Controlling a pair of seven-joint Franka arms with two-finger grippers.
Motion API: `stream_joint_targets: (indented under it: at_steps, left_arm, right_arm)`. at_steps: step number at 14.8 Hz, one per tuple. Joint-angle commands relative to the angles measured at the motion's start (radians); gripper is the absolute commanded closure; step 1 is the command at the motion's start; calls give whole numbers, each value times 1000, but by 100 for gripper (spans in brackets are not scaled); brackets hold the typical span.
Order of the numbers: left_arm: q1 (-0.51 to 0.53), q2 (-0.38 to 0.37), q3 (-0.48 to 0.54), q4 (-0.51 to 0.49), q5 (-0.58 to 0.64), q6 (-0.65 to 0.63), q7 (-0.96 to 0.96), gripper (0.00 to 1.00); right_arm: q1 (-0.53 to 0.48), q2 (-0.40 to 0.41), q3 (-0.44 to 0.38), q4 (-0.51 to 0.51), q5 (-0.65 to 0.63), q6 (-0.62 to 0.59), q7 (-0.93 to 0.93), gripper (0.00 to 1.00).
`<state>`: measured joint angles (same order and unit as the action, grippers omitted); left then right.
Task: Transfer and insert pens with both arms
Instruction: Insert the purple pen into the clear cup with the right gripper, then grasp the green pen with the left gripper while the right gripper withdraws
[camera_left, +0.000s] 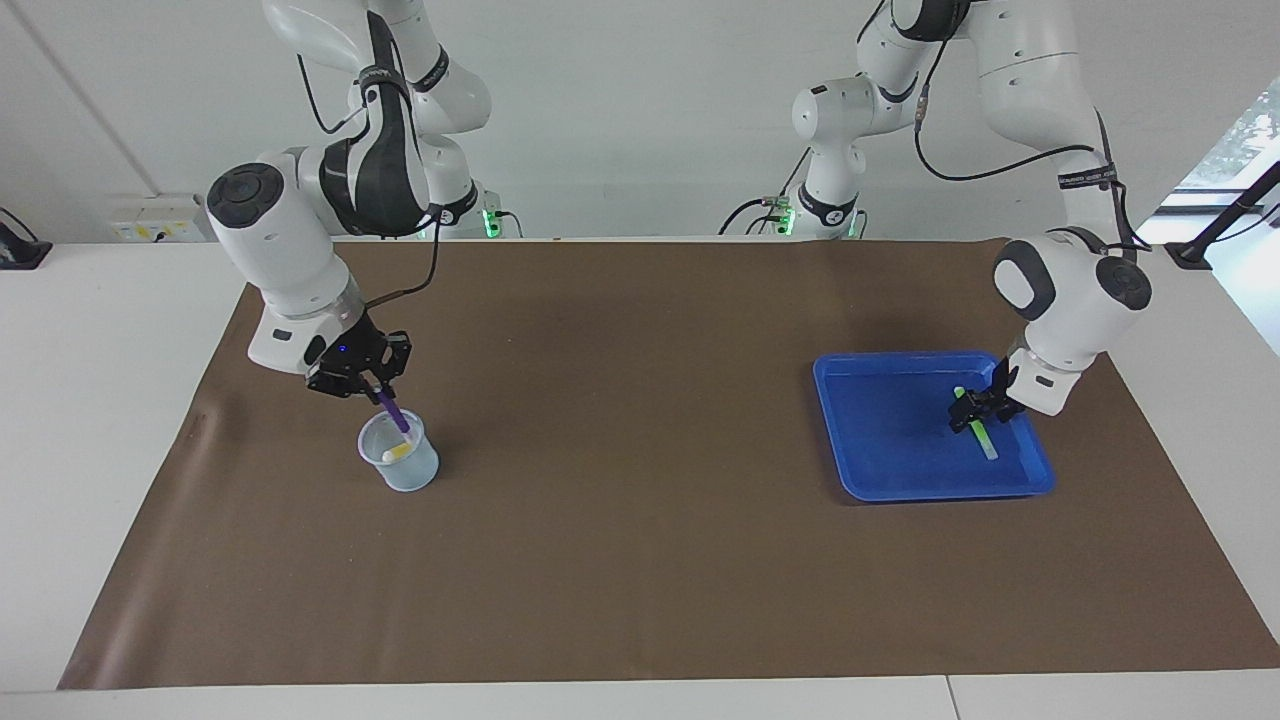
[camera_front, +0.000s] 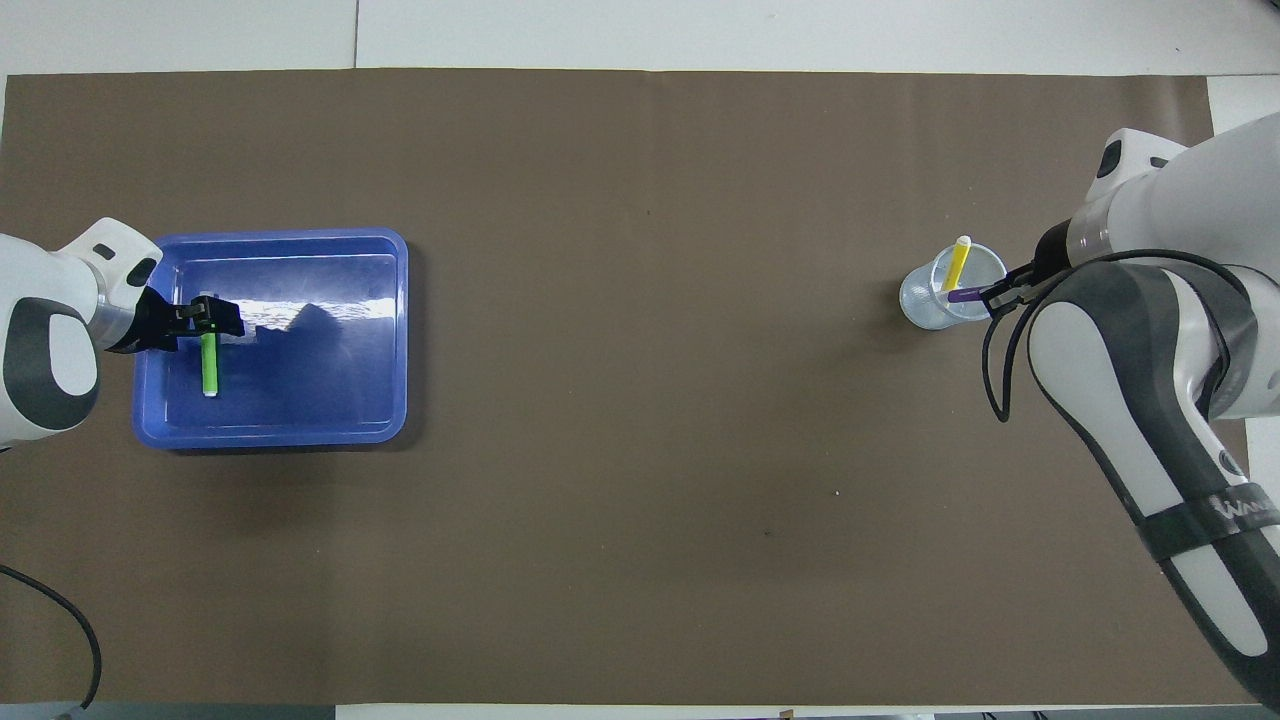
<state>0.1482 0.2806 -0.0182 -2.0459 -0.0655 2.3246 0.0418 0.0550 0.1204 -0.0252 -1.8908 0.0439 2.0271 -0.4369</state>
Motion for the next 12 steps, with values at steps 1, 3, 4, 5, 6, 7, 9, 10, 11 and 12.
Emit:
stream_joint_targets:
  at_steps: [1,3,4,5,6,7,9,10,11,12]
  left_arm:
    - [8,-14,-9,-54,21,48,3,85]
    - [7,-15,-9,-54,21,44,3,100]
    - [4,-15,-9,-54,21,42,3,100]
    - [-1,-15,-9,-54,21,44,3,100]
    - [-2,-15,-9,-48,21,38,1,100]
    - [-4,-17,-11,-45,21,35,-6,100]
    - [-13,-30,-12,-33,21,13,-35,100]
    - [-22,-52,-14,-22,21,-7,-77,100]
    - [-35,-66,-16,-1,20,-40,-135,100]
    - [-48,-81,-19,30,18,-95,-204,100]
  right_arm:
    - [-12,-45,10,-67,-19,36,-22,95]
    - [-12,-45,10,-64,-19,32,-22,54]
    - [-10,-44,11,-53,-19,18,-22,41]
    - [-10,-41,11,-32,-13,3,-22,23]
    - [-10,-31,13,2,-3,-34,-22,11]
    - [-7,-30,13,33,-1,-57,-20,0]
    - [-1,-34,17,76,69,-102,-19,0]
    - [-1,-38,18,94,133,-126,-13,0]
    - [-1,-41,18,98,202,-128,-11,0]
    - [0,-44,18,98,284,-130,-8,0]
